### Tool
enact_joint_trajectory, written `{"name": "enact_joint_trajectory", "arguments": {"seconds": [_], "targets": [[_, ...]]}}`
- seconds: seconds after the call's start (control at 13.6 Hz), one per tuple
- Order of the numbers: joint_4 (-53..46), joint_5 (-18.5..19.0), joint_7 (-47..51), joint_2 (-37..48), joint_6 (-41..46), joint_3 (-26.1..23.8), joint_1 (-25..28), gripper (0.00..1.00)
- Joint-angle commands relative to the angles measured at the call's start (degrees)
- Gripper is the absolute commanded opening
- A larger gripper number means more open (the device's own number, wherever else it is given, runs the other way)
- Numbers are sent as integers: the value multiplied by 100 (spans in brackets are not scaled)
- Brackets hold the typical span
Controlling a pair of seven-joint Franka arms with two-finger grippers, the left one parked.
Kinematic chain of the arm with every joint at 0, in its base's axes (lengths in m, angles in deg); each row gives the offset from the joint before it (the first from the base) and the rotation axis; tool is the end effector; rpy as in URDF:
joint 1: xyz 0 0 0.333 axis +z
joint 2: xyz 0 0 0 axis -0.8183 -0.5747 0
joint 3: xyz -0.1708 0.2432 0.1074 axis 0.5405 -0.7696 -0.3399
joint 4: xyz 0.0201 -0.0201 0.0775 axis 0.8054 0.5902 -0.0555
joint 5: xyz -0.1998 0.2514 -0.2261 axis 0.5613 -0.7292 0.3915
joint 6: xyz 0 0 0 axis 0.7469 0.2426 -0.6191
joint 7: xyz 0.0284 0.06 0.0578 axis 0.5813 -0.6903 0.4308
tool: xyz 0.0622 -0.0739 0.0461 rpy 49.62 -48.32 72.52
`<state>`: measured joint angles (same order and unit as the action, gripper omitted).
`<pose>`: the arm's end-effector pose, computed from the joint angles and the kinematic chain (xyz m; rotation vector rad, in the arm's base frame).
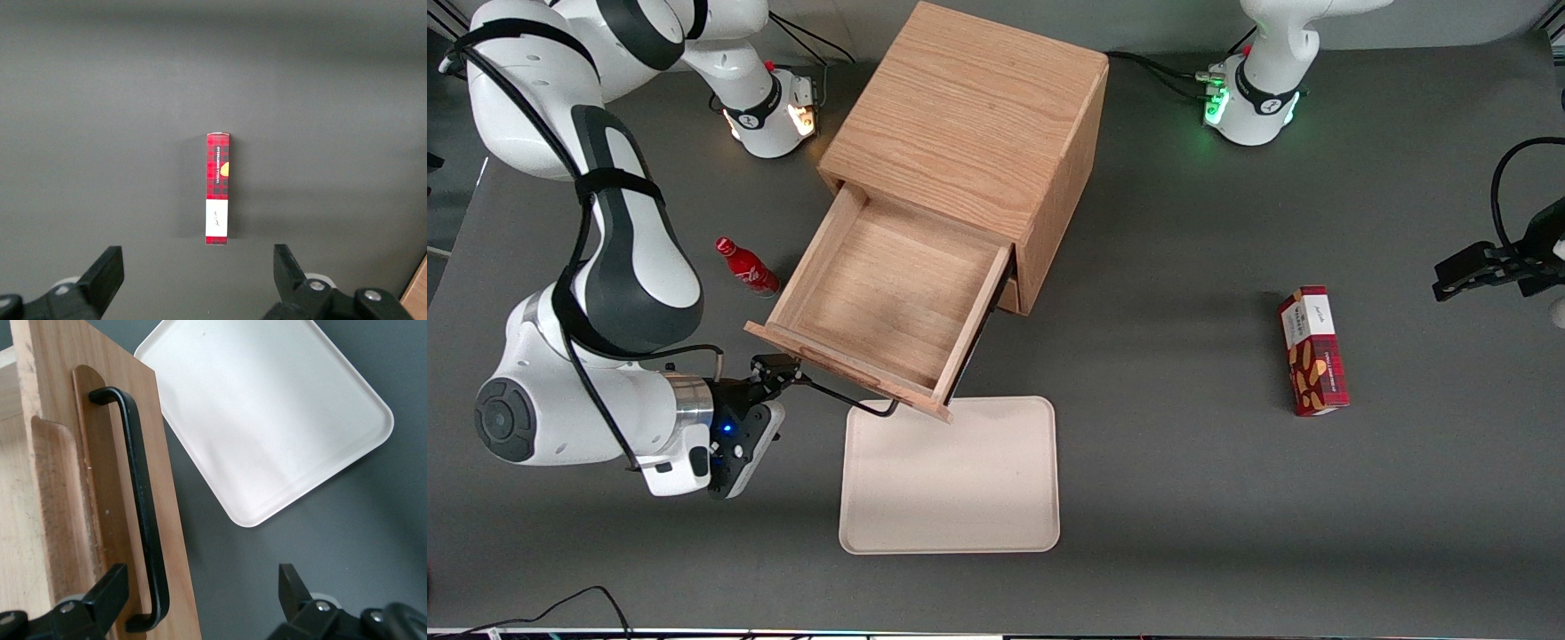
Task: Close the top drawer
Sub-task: 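Move the right gripper toward the front of the open wooden drawer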
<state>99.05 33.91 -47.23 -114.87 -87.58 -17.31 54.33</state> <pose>0.7194 0.1736 0.4127 -2.4891 -1.2431 0.0945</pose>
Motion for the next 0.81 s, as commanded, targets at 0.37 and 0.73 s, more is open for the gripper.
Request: {"name": "enact_joint_trajectory", "arguments": {"seconds": [0.37,0.73], "targets": [[-218,-80,-88,-298,-63,-13,130,100],[-104,-37,-53,-333,-168,13,226,100]]}}
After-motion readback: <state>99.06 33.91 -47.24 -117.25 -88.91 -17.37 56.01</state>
